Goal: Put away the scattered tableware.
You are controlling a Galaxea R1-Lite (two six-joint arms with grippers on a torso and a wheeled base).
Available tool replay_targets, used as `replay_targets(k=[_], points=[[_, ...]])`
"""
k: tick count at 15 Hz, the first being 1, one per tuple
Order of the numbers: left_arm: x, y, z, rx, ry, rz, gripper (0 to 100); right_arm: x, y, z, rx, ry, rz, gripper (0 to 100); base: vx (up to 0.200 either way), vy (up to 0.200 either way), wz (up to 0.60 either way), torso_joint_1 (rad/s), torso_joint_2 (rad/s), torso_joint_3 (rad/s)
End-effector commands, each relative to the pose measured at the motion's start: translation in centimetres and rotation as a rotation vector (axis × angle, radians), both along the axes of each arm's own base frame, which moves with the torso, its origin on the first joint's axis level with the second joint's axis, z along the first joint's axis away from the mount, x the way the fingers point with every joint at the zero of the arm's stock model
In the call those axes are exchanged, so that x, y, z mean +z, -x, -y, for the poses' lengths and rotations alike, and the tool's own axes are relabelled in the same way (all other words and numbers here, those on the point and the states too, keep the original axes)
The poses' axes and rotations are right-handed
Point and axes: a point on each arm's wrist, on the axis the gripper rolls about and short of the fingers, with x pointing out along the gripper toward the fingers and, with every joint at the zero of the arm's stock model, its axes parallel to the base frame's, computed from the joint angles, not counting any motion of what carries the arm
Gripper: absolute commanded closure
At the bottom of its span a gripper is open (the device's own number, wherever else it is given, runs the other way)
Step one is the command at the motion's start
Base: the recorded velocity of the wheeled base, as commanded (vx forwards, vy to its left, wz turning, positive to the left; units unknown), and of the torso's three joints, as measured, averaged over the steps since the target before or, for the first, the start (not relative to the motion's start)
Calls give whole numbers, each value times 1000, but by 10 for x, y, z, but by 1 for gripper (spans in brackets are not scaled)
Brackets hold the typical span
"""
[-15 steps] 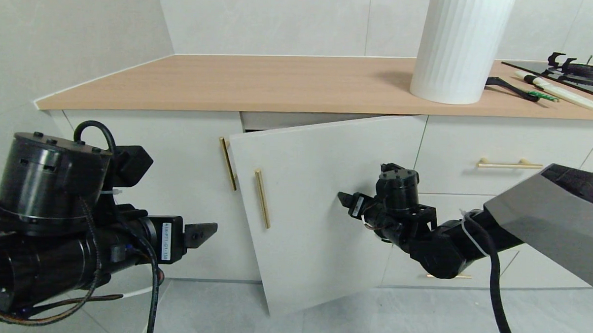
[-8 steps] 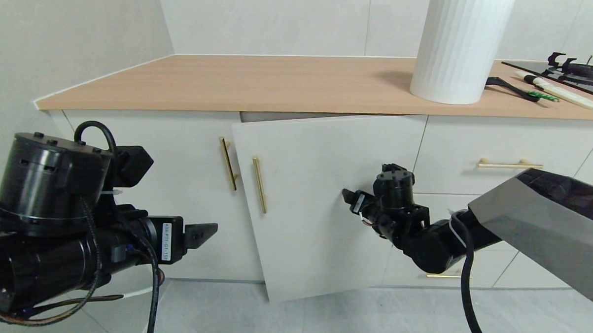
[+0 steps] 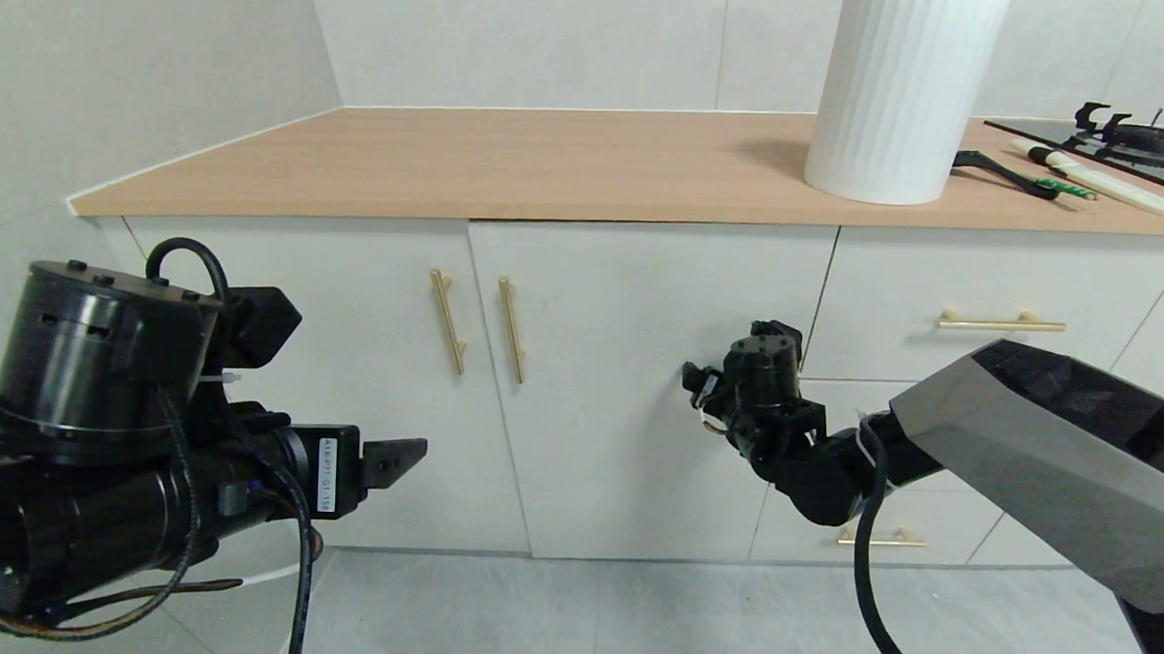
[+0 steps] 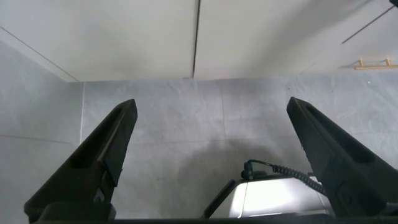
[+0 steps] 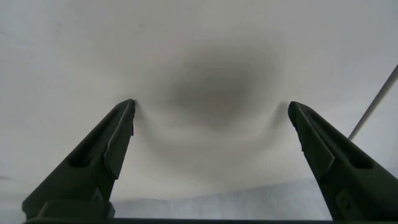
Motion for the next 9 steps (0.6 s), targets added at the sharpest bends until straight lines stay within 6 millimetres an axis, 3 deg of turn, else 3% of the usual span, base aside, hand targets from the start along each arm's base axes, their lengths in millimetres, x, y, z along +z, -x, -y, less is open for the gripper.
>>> replay_targets(k=[1, 9], points=[[0, 0, 0, 1, 0, 0, 0, -4, -3, 0, -5, 4, -5, 0, 0, 0, 0, 0, 0, 0], [0, 0, 0, 1, -1, -2, 0, 1, -4, 5, -24, 3, 6, 0, 0, 0, 0, 0, 0, 0]])
